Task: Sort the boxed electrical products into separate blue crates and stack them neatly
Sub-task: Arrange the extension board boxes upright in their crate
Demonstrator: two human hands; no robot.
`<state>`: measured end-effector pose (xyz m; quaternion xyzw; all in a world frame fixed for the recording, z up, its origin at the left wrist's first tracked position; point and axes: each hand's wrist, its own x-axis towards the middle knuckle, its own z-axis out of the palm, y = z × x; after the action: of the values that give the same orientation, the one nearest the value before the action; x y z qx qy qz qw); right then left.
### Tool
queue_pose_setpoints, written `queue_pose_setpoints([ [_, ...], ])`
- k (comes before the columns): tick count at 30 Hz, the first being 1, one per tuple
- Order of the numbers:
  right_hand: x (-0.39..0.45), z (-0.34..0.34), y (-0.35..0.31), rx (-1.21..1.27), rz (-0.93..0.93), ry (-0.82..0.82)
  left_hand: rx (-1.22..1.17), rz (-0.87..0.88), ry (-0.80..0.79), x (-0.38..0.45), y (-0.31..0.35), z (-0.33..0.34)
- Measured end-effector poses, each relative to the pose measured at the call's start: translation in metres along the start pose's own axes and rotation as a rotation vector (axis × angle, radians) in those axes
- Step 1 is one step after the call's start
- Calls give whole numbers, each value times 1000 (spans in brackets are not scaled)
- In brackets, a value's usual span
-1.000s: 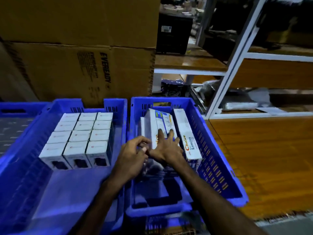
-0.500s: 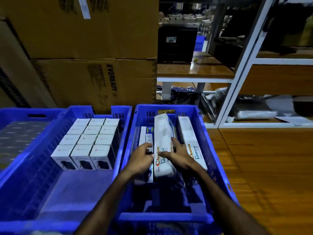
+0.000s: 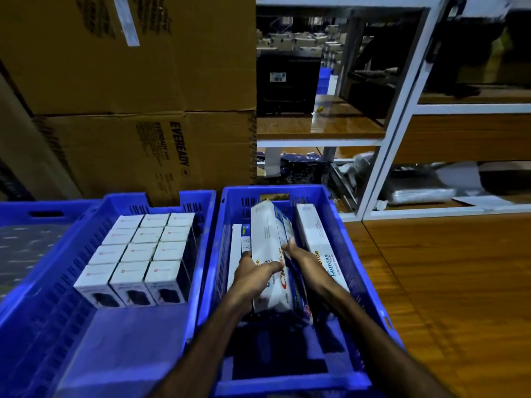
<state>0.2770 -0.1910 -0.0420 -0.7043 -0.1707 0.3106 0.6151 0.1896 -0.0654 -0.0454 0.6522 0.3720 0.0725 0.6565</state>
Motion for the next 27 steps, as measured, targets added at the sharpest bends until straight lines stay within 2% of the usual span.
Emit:
queue_pose_setpoints([
  [2,-13,0,-8,-63,-35,-12,-16,18,27,-1,3,-5],
  [4,-21,-5,-6,-243,-99,2,-43,55,35,-6,6,-12],
  [6,-30,-15,1,-515,-174,12,-61,92,41,-10,9,-18],
  [9,-33,-29,6,-956,-189,50,-63,132,81,-15,8,-30],
  [13,-25,-27,6,-1451,-76,44,-56,165,104,-18,4,-38],
  [16,-14,-18,9,-1566,6,136,-55,163,92,-18,4,-37],
  [22,-7,-11,25,-1719,-69,337,2,175,106,-19,0,-38],
  [27,-1,-23,36,-1890,-137,330,51,205,110,-24,-1,-36],
])
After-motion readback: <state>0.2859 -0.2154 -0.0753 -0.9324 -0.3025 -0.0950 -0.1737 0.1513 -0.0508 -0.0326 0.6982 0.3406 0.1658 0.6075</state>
